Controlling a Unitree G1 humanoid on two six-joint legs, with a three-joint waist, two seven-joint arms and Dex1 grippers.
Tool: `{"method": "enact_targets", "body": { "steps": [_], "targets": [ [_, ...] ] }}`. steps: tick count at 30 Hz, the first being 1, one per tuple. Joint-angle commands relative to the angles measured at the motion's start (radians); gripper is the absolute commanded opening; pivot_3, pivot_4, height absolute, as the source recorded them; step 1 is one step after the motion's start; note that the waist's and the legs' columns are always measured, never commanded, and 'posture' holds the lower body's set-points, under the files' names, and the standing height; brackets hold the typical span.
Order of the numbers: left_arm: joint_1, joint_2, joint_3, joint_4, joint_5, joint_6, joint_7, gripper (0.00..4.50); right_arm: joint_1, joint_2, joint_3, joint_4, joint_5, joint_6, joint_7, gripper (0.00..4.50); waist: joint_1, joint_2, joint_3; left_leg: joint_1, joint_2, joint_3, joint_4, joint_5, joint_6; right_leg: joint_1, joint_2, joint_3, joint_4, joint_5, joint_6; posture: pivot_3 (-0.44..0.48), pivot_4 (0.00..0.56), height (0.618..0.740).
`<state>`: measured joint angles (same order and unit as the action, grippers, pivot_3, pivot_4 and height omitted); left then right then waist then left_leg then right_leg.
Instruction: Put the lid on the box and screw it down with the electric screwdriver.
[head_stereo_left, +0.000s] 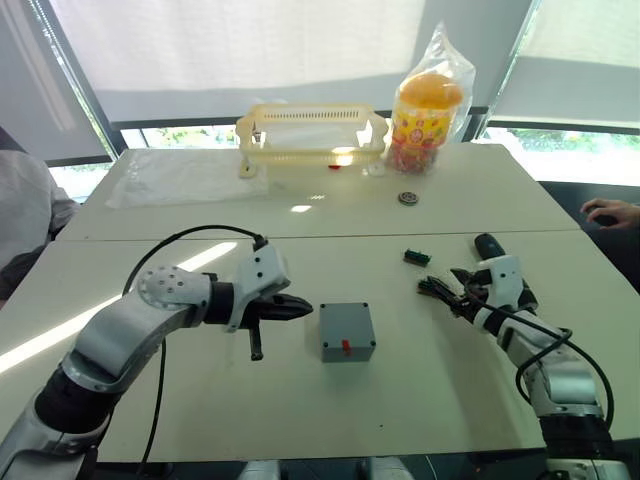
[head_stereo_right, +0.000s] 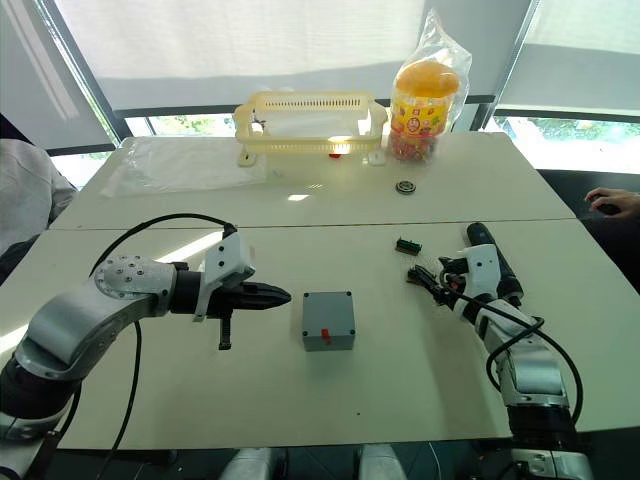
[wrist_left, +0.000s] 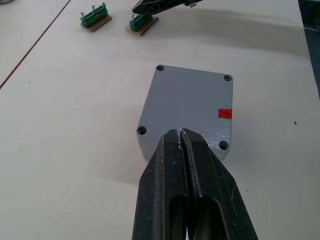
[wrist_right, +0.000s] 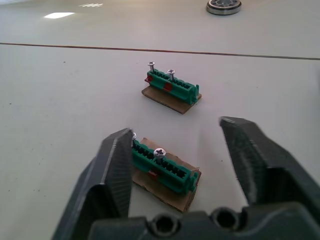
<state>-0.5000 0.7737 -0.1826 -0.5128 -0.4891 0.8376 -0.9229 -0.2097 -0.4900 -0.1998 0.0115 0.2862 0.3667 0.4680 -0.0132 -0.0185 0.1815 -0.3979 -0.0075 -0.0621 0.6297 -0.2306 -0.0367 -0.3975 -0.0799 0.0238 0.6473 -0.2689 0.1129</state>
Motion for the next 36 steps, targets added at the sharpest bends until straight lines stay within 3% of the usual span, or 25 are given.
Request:
{"method": "enact_targets", "body": {
  "steps": [1, 15, 18, 22, 23, 34, 36],
  "targets": [
    [0.011, 0.006, 0.001, -0.015, 0.007, -0.027, -0.005, 0.0, 0.03, 0.001, -0.031, -0.084, 0.027, 0.01, -0.002, 2.94, -0.001, 0.0, 0.0, 0.0, 0.0, 0.0, 0.0, 0.0, 0.0, 0.0, 0.0, 0.0, 0.0, 0.0, 0.0, 0.0, 0.15, 0.74],
    [0.059, 0.008, -0.005, -0.015, 0.03, -0.074, -0.015, 0.0, 0.022, 0.003, -0.01, -0.052, 0.009, -0.001, 0.002, 2.94, -0.001, 0.0, 0.0, 0.0, 0.0, 0.0, 0.0, 0.0, 0.0, 0.0, 0.0, 0.0, 0.0, -0.001, -0.003, 0.0, 0.15, 0.74],
    [0.067, 0.007, -0.005, -0.016, 0.035, -0.078, -0.015, 0.0, 0.011, 0.003, -0.002, -0.039, 0.003, -0.005, 0.005, 2.16, -0.001, 0.0, 0.0, 0.0, 0.0, 0.0, 0.0, 0.0, 0.0, 0.0, 0.0, 0.0, 0.0, -0.001, -0.003, 0.0, 0.15, 0.74],
    [0.072, 0.007, -0.005, -0.011, 0.039, -0.085, -0.016, 0.0, 0.003, 0.005, 0.006, -0.023, -0.005, -0.011, 0.008, 0.14, -0.001, 0.0, 0.0, 0.0, 0.0, 0.0, 0.0, 0.0, 0.0, 0.0, 0.0, 0.0, 0.0, -0.001, -0.003, 0.0, 0.15, 0.74],
    [0.074, 0.007, -0.005, -0.009, 0.04, -0.086, -0.016, 0.0, 0.002, 0.004, 0.008, -0.02, -0.007, -0.012, 0.008, 0.06, -0.001, 0.0, 0.0, 0.0, 0.0, 0.0, 0.0, 0.0, 0.0, 0.0, 0.0, 0.0, 0.0, -0.001, -0.003, 0.0, 0.15, 0.74],
    [0.074, -0.001, -0.009, 0.008, 0.051, -0.095, -0.017, 0.0, 0.01, 0.006, -0.002, -0.041, -0.001, -0.015, 0.001, 0.06, -0.001, 0.0, 0.0, 0.0, 0.0, 0.0, 0.0, 0.0, 0.0, 0.0, 0.0, 0.0, -0.001, -0.001, -0.003, 0.0, 0.15, 0.74],
    [0.075, -0.001, -0.011, 0.01, 0.052, -0.098, -0.017, 0.0, 0.013, 0.008, -0.01, -0.049, -0.002, -0.027, -0.008, 0.58, -0.001, 0.0, 0.0, 0.0, 0.0, 0.0, 0.0, 0.0, 0.0, 0.0, 0.0, 0.0, -0.001, -0.001, -0.003, 0.0, 0.15, 0.74]
  ]
}}
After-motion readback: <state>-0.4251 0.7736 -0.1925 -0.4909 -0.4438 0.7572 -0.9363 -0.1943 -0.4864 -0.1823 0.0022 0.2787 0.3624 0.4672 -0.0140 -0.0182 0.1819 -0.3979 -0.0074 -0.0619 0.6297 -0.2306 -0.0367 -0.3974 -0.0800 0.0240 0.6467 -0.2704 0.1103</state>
